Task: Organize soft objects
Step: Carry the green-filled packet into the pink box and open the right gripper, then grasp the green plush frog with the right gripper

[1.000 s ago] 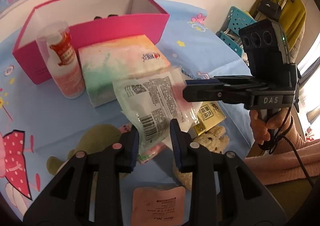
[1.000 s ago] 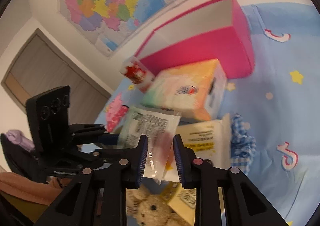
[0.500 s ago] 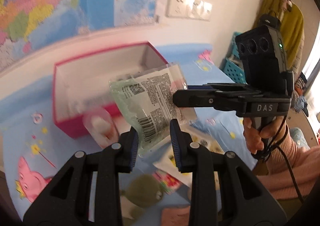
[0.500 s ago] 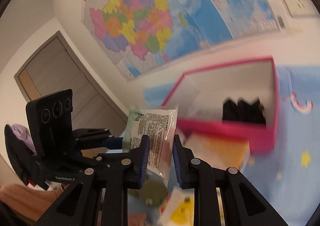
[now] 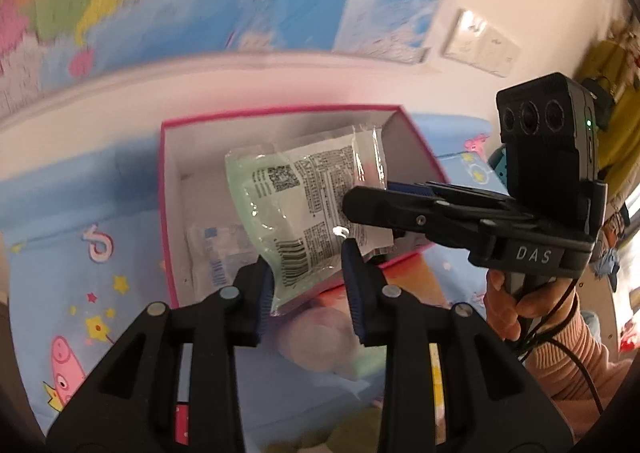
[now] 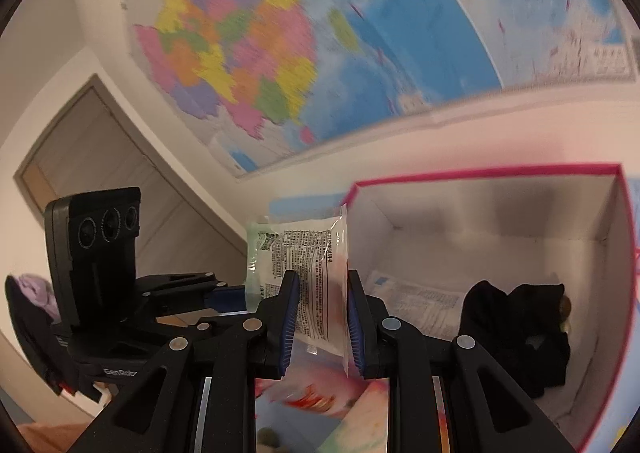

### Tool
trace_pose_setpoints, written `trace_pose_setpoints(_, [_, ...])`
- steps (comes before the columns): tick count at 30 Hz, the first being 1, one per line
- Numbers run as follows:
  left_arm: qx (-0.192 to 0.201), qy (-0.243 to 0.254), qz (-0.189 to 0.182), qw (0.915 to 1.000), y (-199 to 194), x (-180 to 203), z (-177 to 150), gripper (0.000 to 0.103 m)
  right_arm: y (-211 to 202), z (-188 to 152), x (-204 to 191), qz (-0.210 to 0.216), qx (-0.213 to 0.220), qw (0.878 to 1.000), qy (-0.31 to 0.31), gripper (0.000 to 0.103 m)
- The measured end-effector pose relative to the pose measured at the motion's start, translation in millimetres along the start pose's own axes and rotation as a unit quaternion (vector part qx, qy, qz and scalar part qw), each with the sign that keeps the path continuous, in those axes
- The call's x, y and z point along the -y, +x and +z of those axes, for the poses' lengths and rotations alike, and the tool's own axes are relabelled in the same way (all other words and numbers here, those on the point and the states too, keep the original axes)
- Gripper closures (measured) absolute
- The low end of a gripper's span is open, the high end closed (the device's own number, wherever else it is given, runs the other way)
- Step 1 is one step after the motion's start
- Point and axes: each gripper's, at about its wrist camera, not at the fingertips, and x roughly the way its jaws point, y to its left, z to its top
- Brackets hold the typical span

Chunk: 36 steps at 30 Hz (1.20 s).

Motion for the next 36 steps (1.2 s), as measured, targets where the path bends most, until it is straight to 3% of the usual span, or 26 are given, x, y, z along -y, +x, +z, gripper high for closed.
trace_pose_setpoints(7, [-0.043,-0.038,0.015,0.9982,35,-31,-4,0.066,47,0,23,-0.021,-0.045,0.998,0.027,0.079])
trace_pose_setpoints(10, [-0.049,-0.059,0.035,0.9964,38,-45,-9,0.066,59,-2,23,-0.066,-0.066,0.996,0.015,0.077])
trace_pose_setpoints(12, [-0.046,-0.068,0.029,0.9962,34,-48,-13,0.066,62,-3,23,-0.087,-0.075,0.993,0.008,0.069])
trace_pose_setpoints(14, [-0.041,-0.072,0.024,0.9963,27,-51,-16,0.065,59,-4,20,-0.103,-0.073,0.992,-0.005,0.068])
trace_pose_setpoints(18, [-0.013,-0.059,0.047,0.9971,6,-47,-25,0.062,32,-11,12,-0.099,-0.053,0.993,-0.023,0.068])
trace_pose_setpoints(20, [0.007,-0.05,0.039,0.998,-9,-42,-35,0.062,14,-17,3,-0.088,-0.041,0.995,-0.037,0.068])
trace_pose_setpoints(22, [0.024,-0.04,0.033,0.9984,-22,-40,-47,0.054,-7,-26,-9,-0.073,-0.034,0.995,-0.054,0.067])
trace_pose_setpoints(24, [0.042,-0.026,0.026,0.9985,-36,-31,-65,0.047,-24,-40,-24,-0.056,-0.033,0.995,-0.077,0.063])
trace_pose_setpoints(26, [0.051,-0.013,0.022,0.9984,-46,-23,-84,0.047,-36,-54,-37,-0.046,-0.036,0.993,-0.098,0.059])
trace_pose_setpoints(31, [0.046,0.007,0.029,0.9985,-54,-6,-126,0.047,-55,-101,-57,-0.005,-0.063,0.991,-0.116,0.054])
trace_pose_setpoints(36, [0.033,-0.007,0.016,0.9993,-54,0,-163,0.047,-35,-140,-58,-0.013,-0.113,0.988,-0.108,0.052])
